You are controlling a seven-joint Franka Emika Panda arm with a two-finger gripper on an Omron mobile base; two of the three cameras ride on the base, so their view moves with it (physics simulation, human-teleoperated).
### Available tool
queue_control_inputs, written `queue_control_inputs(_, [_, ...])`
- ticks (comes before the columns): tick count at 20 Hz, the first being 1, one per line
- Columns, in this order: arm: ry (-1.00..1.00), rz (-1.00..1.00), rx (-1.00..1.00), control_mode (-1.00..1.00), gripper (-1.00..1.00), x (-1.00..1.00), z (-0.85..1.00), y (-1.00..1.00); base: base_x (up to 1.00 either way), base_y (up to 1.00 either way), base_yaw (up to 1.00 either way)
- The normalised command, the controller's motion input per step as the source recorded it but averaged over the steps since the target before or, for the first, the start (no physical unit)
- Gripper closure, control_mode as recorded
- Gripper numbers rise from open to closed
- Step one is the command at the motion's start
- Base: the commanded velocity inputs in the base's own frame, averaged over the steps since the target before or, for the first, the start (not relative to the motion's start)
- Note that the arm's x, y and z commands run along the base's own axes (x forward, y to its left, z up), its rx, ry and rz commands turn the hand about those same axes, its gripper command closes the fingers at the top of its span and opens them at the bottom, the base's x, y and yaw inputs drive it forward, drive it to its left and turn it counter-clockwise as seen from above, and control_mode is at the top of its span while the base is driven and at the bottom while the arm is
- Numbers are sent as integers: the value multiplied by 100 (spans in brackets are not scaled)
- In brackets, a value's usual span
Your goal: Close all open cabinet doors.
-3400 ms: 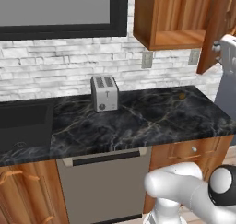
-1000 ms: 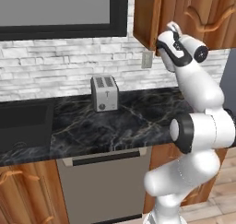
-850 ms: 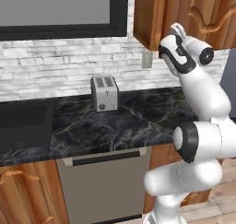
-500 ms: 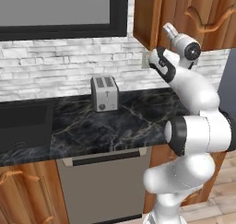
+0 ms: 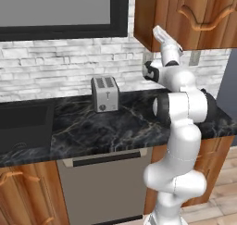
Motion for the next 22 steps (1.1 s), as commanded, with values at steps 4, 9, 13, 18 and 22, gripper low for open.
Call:
queue_control_inputs(4, [34, -10, 0, -100, -100, 96, 0, 1, 0, 0, 0])
queue_control_inputs(9, [59, -3, -1, -100, -100, 42, -17, 26, 0, 0, 0])
queue_control_inputs(13, [54, 5, -10, -100, -100, -22, -86, 72, 0, 0, 0])
queue_control_inputs(18, [57, 4, -11, -100, -100, 90, -100, 90, 0, 0, 0])
queue_control_inputs(22, [65, -6, 8, -100, -100, 12, 22, 29, 0, 0, 0])
